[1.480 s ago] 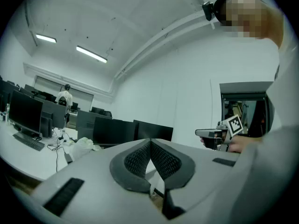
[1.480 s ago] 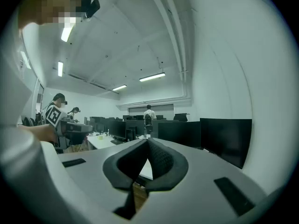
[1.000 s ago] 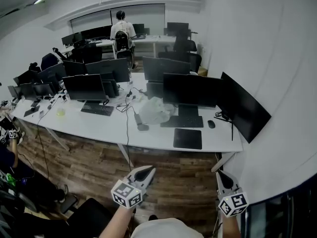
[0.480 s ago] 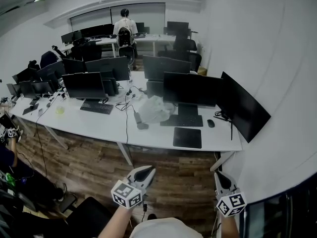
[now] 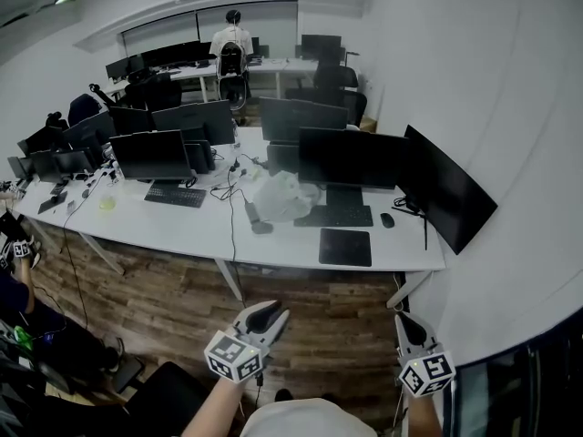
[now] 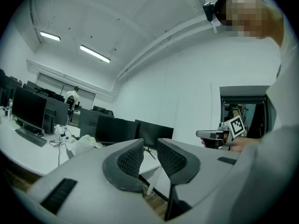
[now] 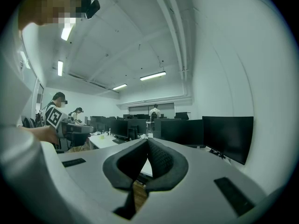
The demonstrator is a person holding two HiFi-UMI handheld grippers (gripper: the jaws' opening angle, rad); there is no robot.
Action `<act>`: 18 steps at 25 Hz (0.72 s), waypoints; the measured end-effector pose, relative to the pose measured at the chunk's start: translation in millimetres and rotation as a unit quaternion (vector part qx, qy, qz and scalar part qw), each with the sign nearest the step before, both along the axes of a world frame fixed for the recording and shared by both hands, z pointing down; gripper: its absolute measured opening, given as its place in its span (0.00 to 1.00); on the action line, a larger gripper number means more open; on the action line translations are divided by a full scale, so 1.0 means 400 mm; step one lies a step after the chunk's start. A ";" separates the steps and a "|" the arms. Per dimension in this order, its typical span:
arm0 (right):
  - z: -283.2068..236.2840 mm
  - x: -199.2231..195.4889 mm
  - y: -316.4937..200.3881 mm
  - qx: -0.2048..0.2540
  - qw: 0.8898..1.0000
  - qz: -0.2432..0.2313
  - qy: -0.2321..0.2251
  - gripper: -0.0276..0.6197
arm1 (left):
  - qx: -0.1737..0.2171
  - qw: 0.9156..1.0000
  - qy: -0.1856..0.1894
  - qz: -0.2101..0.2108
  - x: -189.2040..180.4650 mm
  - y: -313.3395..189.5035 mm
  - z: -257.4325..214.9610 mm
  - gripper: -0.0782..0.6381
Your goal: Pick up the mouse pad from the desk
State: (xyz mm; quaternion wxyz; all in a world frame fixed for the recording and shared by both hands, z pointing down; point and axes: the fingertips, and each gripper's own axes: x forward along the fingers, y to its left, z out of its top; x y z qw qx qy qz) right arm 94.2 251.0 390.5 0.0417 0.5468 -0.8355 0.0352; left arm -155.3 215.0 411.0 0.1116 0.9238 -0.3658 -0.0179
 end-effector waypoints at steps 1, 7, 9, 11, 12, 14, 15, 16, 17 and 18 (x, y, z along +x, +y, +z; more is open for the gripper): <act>0.000 -0.004 0.000 -0.001 1.000 0.001 -0.001 0.06 | 0.000 1.000 -0.001 0.001 -0.005 0.000 0.001 0.26; -0.001 -0.052 0.009 -0.013 1.000 0.008 0.007 0.06 | -0.006 1.000 -0.012 0.008 -0.040 0.005 0.013 0.32; 0.003 -0.064 0.014 -0.013 1.000 0.010 0.005 0.06 | -0.006 1.000 -0.015 0.009 -0.053 0.006 0.019 0.35; 0.007 -0.075 0.019 -0.015 1.000 0.013 0.006 0.06 | -0.006 1.000 -0.016 0.011 -0.064 0.008 0.027 0.36; 0.010 -0.081 0.022 -0.016 1.000 0.015 0.008 0.06 | -0.006 1.000 -0.016 0.013 -0.070 0.009 0.031 0.37; 0.013 -0.094 0.028 -0.017 1.000 0.017 0.009 0.06 | -0.007 1.000 -0.018 0.014 -0.083 0.013 0.036 0.40; 0.014 -0.100 0.031 -0.017 1.000 0.018 0.009 0.06 | -0.009 1.000 -0.018 0.013 -0.090 0.014 0.038 0.42; 0.017 -0.105 0.034 -0.016 1.000 0.019 0.009 0.06 | -0.011 1.000 -0.017 0.012 -0.097 0.016 0.039 0.42; 0.019 -0.110 0.036 -0.016 1.000 0.020 0.008 0.06 | -0.013 1.000 -0.016 0.012 -0.103 0.017 0.041 0.42; 0.021 -0.115 0.037 -0.017 1.000 0.021 0.009 0.06 | -0.014 1.000 -0.015 0.012 -0.109 0.019 0.044 0.42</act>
